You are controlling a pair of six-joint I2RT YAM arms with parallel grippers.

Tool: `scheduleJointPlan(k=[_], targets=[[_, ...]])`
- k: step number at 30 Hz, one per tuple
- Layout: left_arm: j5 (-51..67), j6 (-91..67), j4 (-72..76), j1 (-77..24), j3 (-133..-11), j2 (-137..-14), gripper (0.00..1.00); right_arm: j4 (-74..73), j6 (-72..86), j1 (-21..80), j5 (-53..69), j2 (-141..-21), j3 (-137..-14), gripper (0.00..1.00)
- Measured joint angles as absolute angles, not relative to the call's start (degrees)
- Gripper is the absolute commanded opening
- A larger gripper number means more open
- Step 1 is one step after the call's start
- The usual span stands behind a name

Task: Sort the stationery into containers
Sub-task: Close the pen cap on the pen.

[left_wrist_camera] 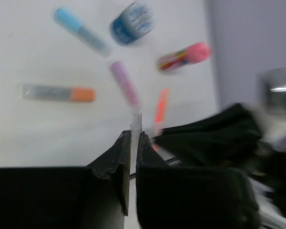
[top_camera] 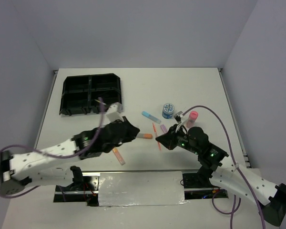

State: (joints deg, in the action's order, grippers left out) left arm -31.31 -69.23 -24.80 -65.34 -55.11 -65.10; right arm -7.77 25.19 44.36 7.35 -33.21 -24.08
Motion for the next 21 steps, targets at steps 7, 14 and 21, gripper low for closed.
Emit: scheduleJointPlan(k=[7, 14, 21], targets=[[-31.55, -56.86, -3.16, -64.88, -40.6, -37.58, 0.0, 14.98, 35.48, 53.23, 11.86, -38.59, -18.11, 0.0], [-28.45, -52.01, 4.86, -64.84, -33.91, -32.86, 0.0, 27.31, 38.33, 62.81, 9.91, -45.78, -21.69, 0.0], [-26.22, -49.84, 8.25, -64.69, -33.89, -32.45, 0.0, 31.29, 39.18, 65.56, 8.34, -49.78, -24.1, 0.0]])
